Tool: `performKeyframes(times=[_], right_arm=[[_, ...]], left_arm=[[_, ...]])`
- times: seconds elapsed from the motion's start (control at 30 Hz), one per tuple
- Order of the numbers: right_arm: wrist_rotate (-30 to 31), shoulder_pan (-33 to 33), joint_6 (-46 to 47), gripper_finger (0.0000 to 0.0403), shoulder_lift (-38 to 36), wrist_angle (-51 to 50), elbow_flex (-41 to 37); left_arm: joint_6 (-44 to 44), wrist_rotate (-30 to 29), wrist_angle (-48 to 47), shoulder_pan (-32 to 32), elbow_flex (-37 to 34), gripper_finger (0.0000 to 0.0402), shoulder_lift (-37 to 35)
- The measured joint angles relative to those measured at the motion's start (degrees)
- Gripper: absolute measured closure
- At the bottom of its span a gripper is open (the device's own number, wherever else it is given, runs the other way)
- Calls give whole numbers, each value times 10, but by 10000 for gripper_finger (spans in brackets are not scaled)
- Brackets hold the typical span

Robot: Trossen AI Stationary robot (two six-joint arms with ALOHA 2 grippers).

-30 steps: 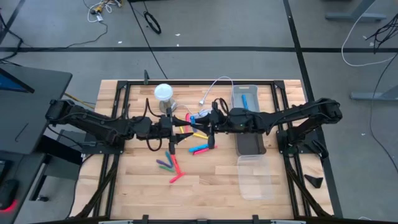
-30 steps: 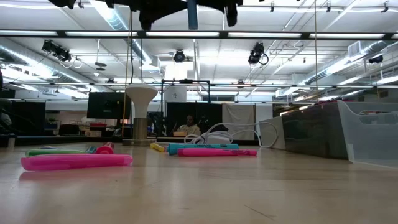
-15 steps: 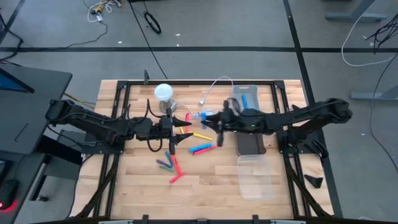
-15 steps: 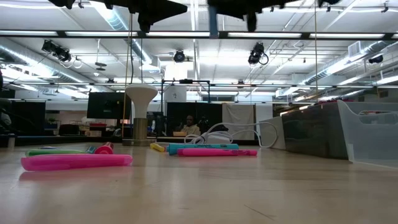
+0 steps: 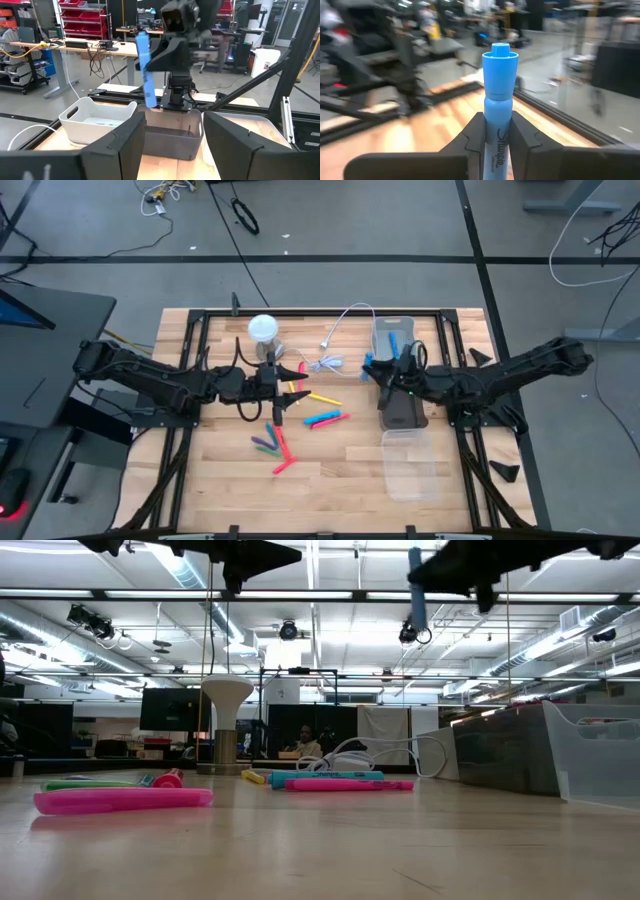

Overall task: Pick & Place Markers
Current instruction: Put the left blue highlighter into the gray bin

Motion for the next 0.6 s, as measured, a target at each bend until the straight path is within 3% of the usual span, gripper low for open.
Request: performKeyframes(times=[0.33,0.47,0.6], right_arm=[[204,60,84,357,-51,-93,-39],[252,80,117,357,-70,-105,-65],[262,84,136,357,-76,-105,-78]], left_arm=[[0,0,-5,0,0,193,0],[0,0,-5,0,0,193,0],[0,0,-6,0,0,193,0]])
